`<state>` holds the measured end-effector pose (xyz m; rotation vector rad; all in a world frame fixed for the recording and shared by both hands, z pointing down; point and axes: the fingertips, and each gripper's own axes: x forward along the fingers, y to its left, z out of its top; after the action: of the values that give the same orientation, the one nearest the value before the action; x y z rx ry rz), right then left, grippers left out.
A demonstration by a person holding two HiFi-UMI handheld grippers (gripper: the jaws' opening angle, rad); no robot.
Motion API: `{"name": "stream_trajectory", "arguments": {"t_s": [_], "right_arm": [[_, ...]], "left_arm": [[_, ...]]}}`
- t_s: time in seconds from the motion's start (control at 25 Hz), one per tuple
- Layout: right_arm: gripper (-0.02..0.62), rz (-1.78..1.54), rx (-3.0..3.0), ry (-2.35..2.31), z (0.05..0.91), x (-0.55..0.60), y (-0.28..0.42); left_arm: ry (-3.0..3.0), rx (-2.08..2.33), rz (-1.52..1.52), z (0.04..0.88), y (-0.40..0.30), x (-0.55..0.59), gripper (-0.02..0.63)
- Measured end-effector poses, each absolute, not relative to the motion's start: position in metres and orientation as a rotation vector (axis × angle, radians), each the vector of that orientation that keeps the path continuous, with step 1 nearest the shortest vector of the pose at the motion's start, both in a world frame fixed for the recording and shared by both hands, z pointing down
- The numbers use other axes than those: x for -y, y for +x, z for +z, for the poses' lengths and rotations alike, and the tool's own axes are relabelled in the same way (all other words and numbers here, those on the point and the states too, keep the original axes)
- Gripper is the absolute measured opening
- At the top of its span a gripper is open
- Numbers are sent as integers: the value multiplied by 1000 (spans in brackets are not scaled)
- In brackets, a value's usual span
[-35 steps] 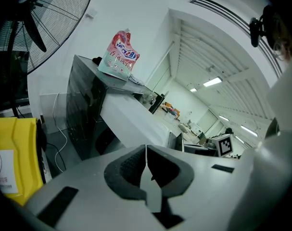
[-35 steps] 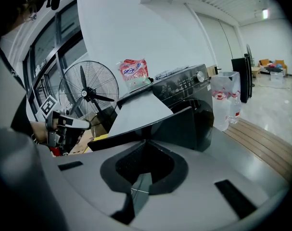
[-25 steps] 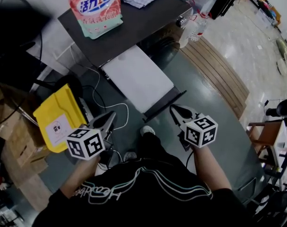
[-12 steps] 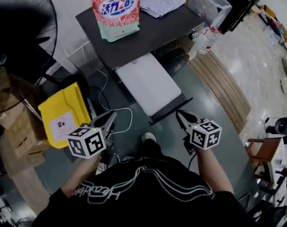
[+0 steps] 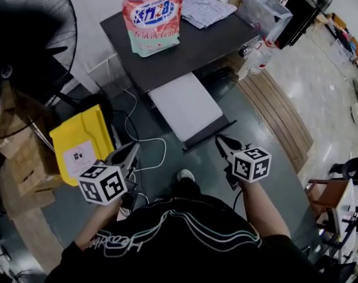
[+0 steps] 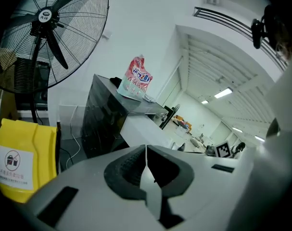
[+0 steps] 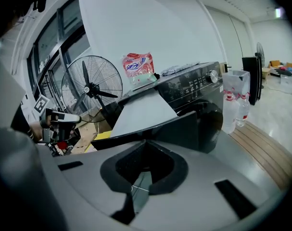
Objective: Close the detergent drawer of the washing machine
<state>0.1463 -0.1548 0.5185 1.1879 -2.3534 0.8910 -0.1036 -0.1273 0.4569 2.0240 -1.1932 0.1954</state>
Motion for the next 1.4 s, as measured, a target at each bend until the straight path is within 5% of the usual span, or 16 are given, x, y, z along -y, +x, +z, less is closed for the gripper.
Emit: {"name": "stream_trajectory", "arguments": {"t_s": [1.4], "right_arm": [[26,827,2485,916,508,211,111]], "left_arm": [[1983,1328,112,448,-95,165,29]]}}
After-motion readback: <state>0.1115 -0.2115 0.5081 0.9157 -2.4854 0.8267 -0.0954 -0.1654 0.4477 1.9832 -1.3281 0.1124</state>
